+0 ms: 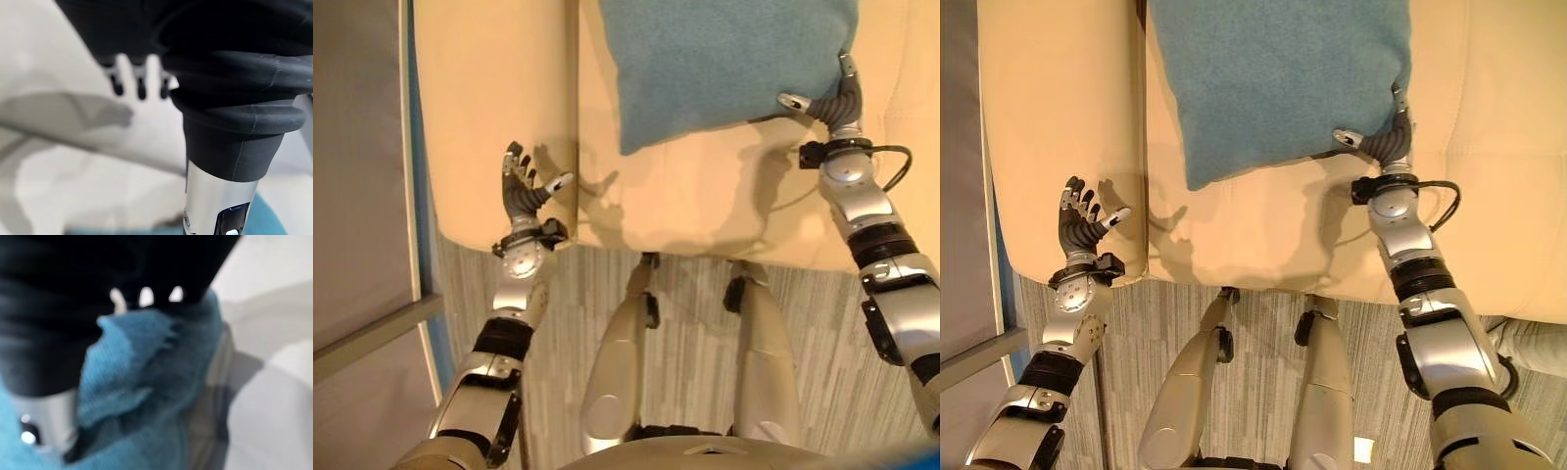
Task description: Pick up all the scattered cushions and arrange them neatly on the sofa.
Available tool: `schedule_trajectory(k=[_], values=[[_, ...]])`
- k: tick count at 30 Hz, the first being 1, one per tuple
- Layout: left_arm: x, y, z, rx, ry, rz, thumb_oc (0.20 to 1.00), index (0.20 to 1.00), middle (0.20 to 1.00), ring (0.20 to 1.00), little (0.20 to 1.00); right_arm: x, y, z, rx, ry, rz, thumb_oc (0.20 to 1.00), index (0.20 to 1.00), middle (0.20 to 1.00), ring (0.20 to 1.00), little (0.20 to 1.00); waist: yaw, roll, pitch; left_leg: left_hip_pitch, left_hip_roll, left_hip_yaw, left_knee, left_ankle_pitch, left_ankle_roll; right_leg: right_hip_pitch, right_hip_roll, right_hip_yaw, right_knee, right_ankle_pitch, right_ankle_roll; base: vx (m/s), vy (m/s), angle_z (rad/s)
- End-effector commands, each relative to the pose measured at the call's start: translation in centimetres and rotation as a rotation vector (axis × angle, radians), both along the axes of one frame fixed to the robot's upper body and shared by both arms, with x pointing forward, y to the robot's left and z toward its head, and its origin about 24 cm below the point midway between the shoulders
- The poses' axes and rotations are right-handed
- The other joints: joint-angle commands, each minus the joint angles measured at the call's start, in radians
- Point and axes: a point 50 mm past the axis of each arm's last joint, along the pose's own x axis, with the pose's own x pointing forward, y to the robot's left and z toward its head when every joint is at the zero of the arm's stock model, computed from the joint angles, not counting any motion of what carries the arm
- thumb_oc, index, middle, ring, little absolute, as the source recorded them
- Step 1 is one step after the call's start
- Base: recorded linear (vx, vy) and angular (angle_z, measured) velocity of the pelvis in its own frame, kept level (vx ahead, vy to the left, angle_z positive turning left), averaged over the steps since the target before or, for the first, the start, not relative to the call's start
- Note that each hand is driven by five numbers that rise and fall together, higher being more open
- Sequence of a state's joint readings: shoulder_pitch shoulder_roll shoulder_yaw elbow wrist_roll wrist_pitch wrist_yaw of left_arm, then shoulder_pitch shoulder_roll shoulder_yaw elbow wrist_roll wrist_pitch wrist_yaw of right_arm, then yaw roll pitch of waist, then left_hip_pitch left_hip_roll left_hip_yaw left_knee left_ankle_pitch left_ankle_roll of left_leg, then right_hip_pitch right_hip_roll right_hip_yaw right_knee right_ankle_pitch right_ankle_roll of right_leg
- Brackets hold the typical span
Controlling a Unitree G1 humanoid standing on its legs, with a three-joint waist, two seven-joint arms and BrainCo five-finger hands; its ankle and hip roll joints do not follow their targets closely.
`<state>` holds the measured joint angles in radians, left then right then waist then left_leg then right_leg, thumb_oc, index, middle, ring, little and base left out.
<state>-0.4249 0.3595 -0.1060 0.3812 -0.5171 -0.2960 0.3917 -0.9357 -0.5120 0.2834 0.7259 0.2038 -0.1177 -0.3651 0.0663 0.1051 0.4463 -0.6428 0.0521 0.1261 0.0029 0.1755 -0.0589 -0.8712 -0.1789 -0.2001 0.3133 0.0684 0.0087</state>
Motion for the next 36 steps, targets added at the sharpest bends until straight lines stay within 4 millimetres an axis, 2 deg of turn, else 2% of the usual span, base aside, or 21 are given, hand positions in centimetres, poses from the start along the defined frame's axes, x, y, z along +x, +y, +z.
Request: schedule_trajectory(k=[1,2,4,5,7,8,9,15,18,19,20,22,23,24,25,26,27,28,30,31,36], values=[[-0.4,0.6,0.9,0.059,-0.064,0.023,1.000,1.000,1.000,1.000,1.000,-0.4,7.0,0.6,-0.084,-0.070,0.291,0.200,0.200,0.200,0.200,0.200,0.022,-0.006,0.006,-0.022,0.023,-0.041,0.082,-0.050,-0.090,0.086,-0.042,0.047,-0.124,0.013,0.146,0.00,0.000,0.00],[-0.4,0.6,1.0,0.058,-0.065,0.023,1.000,1.000,1.000,1.000,1.000,-0.4,7.0,0.7,-0.084,-0.071,0.291,0.200,0.200,0.200,0.200,0.200,0.019,-0.007,0.013,-0.034,0.021,-0.036,0.086,-0.027,-0.084,0.077,-0.045,0.043,-0.127,0.040,0.138,-0.08,0.012,0.00],[-0.4,0.4,0.8,0.048,-0.065,0.021,1.000,1.000,1.000,1.000,1.000,-0.4,8.1,0.7,-0.090,-0.070,0.321,0.200,0.200,0.200,0.200,0.200,0.023,-0.005,0.016,-0.029,0.019,-0.035,0.085,-0.027,-0.084,0.082,-0.046,0.042,-0.129,0.041,0.138,-0.01,0.020,0.01],[-0.4,0.4,0.8,0.042,-0.066,0.021,1.000,1.000,1.000,1.000,1.000,-0.4,8.4,0.6,-0.094,-0.067,0.329,0.200,0.200,0.200,0.200,0.200,0.027,-0.003,0.010,-0.016,0.021,-0.040,0.081,-0.050,-0.090,0.093,-0.043,0.045,-0.126,0.014,0.147,0.07,0.022,0.02],[-0.4,0.5,0.9,0.036,-0.071,0.025,1.000,1.000,1.000,1.000,1.000,-0.4,8.7,0.9,-0.112,-0.075,0.334,0.213,0.213,0.213,0.213,0.213,0.029,-0.001,0.011,-0.014,0.021,-0.040,0.079,-0.048,-0.091,0.097,-0.044,0.044,-0.130,0.016,0.147,0.03,0.011,0.00],[-0.5,0.6,0.9,0.034,-0.075,0.028,1.000,1.000,1.000,1.000,1.000,-0.4,8.6,1.1,-0.122,-0.078,0.327,0.708,0.708,0.708,0.708,0.708,0.030,0.000,0.012,-0.013,0.020,-0.040,0.078,-0.047,-0.092,0.100,-0.045,0.043,-0.132,0.016,0.148,-0.09,0.010,0.02],[-0.5,0.6,1.0,0.034,-0.077,0.028,1.000,1.000,1.000,1.000,1.000,-0.4,8.7,1.1,-0.122,-0.079,0.327,1.000,1.000,1.000,1.000,1.000,0.027,0.000,0.019,-0.025,0.018,-0.035,0.081,-0.024,-0.086,0.090,-0.047,0.039,-0.135,0.044,0.139,-0.09,0.015,0.03],[-1.0,1.5,0.8,0.024,-0.076,0.054,1.000,1.000,1.000,1.000,1.000,-0.5,7.8,1.8,-0.124,-0.111,0.291,1.000,1.000,1.000,1.000,1.000,0.030,0.001,0.022,-0.017,0.017,-0.037,0.074,-0.020,-0.087,0.100,-0.048,0.036,-0.143,0.048,0.141,-0.01,0.002,0.00],[-1.2,1.7,0.2,0.022,-0.055,0.059,1.000,1.000,1.000,1.000,1.000,-0.7,6.6,1.8,-0.105,-0.118,0.258,1.000,1.000,1.000,1.000,1.000,0.026,-0.001,0.020,-0.005,0.016,-0.035,0.072,-0.023,-0.086,0.114,-0.047,0.032,-0.148,0.048,0.142,0.00,0.000,0.00],[-1.4,1.8,-0.1,0.023,-0.044,0.053,1.000,1.000,1.000,1.000,1.000,-0.8,5.8,1.7,-0.098,-0.121,0.240,1.000,1.000,1.000,1.000,1.000,0.023,-0.003,0.017,0.004,0.016,-0.034,0.074,-0.026,-0.086,0.124,-0.047,0.031,-0.148,0.046,0.142,0.00,0.000,0.00],[-1.7,2.1,-0.7,0.028,-0.023,0.050,1.000,1.000,1.000,1.000,1.000,-0.9,4.0,1.1,-0.107,-0.104,0.183,1.000,1.000,1.000,1.000,1.000,0.019,-0.011,0.010,0.024,0.017,-0.034,0.078,-0.034,-0.085,0.144,-0.046,0.029,-0.144,0.040,0.140,0.00,0.000,0.00],[-1.9,2.3,-0.9,0.030,-0.013,0.053,1.000,1.000,1.000,1.000,1.000,-1.0,3.3,0.8,-0.116,-0.094,0.160,1.000,1.000,1.000,1.000,1.000,0.018,-0.015,0.008,0.033,0.018,-0.036,0.080,-0.038,-0.084,0.154,-0.045,0.030,-0.143,0.038,0.140,0.00,-0.006,0.02],[-2.3,2.7,-1.5,0.028,0.007,0.054,1.000,1.000,1.000,1.000,1.000,-1.3,1.5,0.0,-0.147,-0.063,0.102,1.000,1.000,1.000,1.000,1.000,0.013,-0.022,0.003,0.053,0.019,-0.038,0.086,-0.046,-0.083,0.176,-0.047,0.027,-0.139,0.032,0.139,0.01,-0.013,0.04],[-2.5,2.9,-1.9,0.024,0.024,0.058,1.000,1.000,1.000,1.000,1.000,-1.4,0.6,-0.4,-0.163,-0.044,0.072,1.000,1.000,1.000,1.000,1.000,0.010,-0.026,-0.001,0.062,0.020,-0.038,0.089,-0.050,-0.083,0.187,-0.047,0.026,-0.137,0.030,0.139,0.01,-0.008,0.05],[-2.7,3.2,-2.2,0.025,0.038,0.062,1.000,1.000,1.000,1.000,1.000,-1.6,-0.3,-0.8,-0.181,-0.030,0.044,1.000,1.000,1.000,1.000,1.000,0.008,-0.030,-0.006,0.074,0.020,-0.036,0.088,-0.053,-0.083,0.200,-0.046,0.024,-0.137,0.028,0.139,0.01,0.004,0.06],[-2.7,3.2,-2.2,0.025,0.039,0.062,1.000,1.000,1.000,1.000,1.000,-1.6,-0.3,-0.8,-0.181,-0.030,0.044,1.000,1.000,1.000,1.000,1.000,0.008,-0.029,-0.005,0.076,0.020,-0.037,0.088,-0.053,-0.083,0.202,-0.046,0.024,-0.137,0.028,0.139,0.02,-0.002,0.07],[-2.9,3.3,-2.7,0.027,0.060,0.056,1.000,1.000,1.000,1.000,1.000,-1.9,-1.3,-1.5,-0.206,-0.004,0.010,1.000,1.000,1.000,1.000,1.000,0.006,-0.032,-0.010,0.090,0.020,-0.038,0.087,-0.055,-0.082,0.215,-0.046,0.024,-0.136,0.024,0.139,0.02,-0.016,0.07],[-3.7,3.9,-3.7,0.031,0.103,0.063,1.000,1.000,1.000,1.000,1.000,-2.6,-3.4,-2.9,-0.249,0.048,-0.051,1.000,1.000,1.000,1.000,1.000,0.002,-0.039,-0.018,0.128,0.021,-0.039,0.080,-0.059,-0.082,0.255,-0.047,0.017,-0.138,0.020,0.141,0.03,-0.015,0.05],[-4.0,4.0,-4.4,0.033,0.130,0.057,1.000,1.000,1.000,1.000,1.000,-3.1,-4.2,-3.7,-0.262,0.074,-0.076,1.000,1.000,1.000,1.000,1.000,-0.002,-0.041,-0.020,0.148,0.022,-0.040,0.074,-0.060,-0.081,0.278,-0.047,0.013,-0.141,0.019,0.142,0.02,0.003,0.09],[-4.7,4.5,-5.7,0.033,0.189,0.064,1.000,1.000,1.000,1.000,1.000,-4.0,-5.8,-5.3,-0.284,0.130,-0.108,1.000,1.000,1.000,1.000,1.000,-0.008,-0.045,-0.028,0.190,0.020,-0.037,0.063,-0.060,-0.081,0.319,-0.046,0.005,-0.148,0.017,0.145,0.03,0.010,0.10],[-7.3,4.8,-10.1,0.038,0.384,0.036,1.000,1.000,1.000,1.000,1.000,-6.7,-7.8,-10.6,-0.319,0.314,-0.122,1.000,1.000,1.000,1.000,1.000,-0.022,-0.059,-0.068,0.302,0.016,-0.033,0.031,-0.065,-0.077,0.446,-0.035,-0.015,-0.181,0.010,0.151,0.06,0.017,0.01]])
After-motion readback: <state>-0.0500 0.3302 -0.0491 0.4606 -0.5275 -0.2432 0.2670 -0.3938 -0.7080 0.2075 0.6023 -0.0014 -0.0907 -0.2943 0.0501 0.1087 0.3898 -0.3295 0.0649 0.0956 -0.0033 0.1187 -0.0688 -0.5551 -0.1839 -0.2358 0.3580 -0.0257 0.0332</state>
